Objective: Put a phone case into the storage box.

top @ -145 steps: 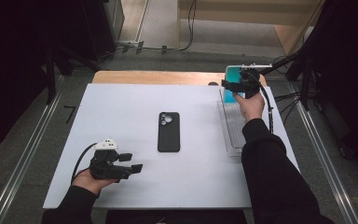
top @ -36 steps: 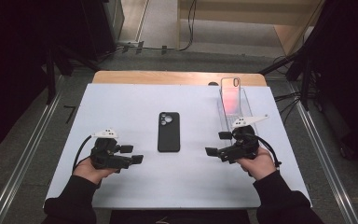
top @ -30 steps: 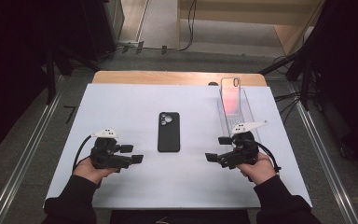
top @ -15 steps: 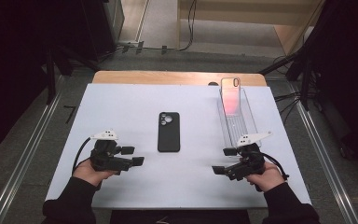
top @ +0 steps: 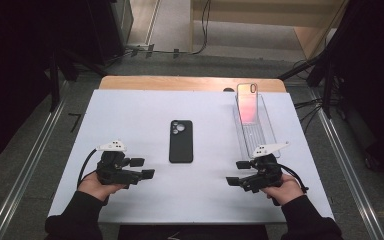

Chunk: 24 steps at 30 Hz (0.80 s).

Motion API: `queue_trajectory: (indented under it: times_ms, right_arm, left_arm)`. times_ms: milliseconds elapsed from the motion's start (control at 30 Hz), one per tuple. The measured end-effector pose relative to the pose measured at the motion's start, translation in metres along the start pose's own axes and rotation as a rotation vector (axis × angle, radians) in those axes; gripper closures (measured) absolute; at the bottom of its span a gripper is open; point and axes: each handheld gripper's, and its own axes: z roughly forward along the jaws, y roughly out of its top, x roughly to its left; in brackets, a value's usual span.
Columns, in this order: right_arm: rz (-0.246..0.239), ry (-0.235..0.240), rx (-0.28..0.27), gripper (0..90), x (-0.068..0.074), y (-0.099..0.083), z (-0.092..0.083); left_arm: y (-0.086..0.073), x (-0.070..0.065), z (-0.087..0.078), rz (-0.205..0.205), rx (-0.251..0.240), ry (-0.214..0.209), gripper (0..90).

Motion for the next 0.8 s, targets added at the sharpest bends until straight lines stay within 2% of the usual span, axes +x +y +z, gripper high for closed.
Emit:
queue_trajectory:
  times_ms: [200,300,433,800]
  right_arm:
    - [0.005,-0.021,0.008,19.8,0.005,0.013,0.006]
    - [0.013,-0.031,0.004,19.8,0.008,0.023,0.012]
    - [-0.003,-0.057,-0.008,19.8,0.01,0.033,0.02]
    - [0.001,-0.083,-0.017,19.8,0.013,0.064,0.046]
  left_arm:
    - [0.0,0.0,-0.001,-0.002,-0.004,0.007,30.6]
    - [-0.001,0.001,-0.001,0.0,0.001,0.013,30.6]
    - [-0.001,0.002,-0.002,-0.005,-0.004,0.018,30.6]
    - [-0.002,0.001,-0.002,-0.002,-0.001,0.021,30.6]
